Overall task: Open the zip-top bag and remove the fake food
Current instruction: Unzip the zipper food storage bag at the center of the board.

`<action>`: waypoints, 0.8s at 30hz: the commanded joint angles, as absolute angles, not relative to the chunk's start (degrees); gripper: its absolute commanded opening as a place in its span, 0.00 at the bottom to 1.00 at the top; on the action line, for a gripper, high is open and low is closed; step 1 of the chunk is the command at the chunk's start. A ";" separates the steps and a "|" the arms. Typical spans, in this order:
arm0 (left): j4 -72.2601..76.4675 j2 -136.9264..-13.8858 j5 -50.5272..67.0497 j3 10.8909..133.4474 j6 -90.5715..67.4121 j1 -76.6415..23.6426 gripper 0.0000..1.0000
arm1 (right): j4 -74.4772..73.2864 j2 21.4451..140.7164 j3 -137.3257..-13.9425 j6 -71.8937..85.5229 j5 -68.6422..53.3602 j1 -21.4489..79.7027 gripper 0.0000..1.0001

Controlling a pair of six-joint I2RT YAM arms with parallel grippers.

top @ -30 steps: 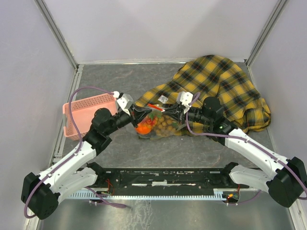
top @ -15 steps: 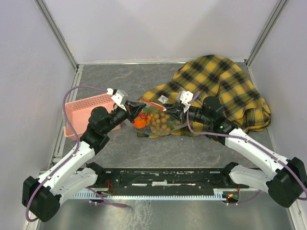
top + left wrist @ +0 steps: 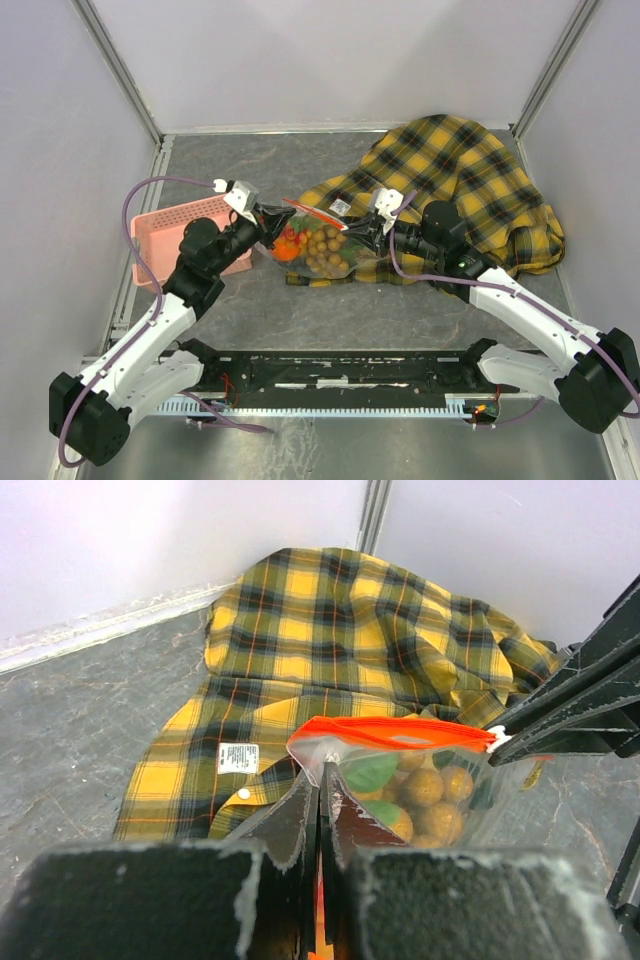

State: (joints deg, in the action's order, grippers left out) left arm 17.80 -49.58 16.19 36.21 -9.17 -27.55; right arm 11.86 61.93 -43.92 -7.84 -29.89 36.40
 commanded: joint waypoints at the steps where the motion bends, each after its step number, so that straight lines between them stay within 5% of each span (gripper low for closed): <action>1: 21.86 -49.61 13.74 40.11 -9.64 -25.46 0.03 | 12.22 60.19 -46.76 -8.13 -29.22 35.96 0.02; 24: 19.88 -53.88 20.19 45.39 -10.06 -16.58 0.03 | 11.13 60.25 -47.34 -8.54 -28.38 35.83 0.02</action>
State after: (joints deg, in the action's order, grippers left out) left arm 15.70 -53.56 20.25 40.91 -9.17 -18.72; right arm 11.00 61.76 -44.23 -7.92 -29.19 36.23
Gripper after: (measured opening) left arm 0.035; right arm 0.094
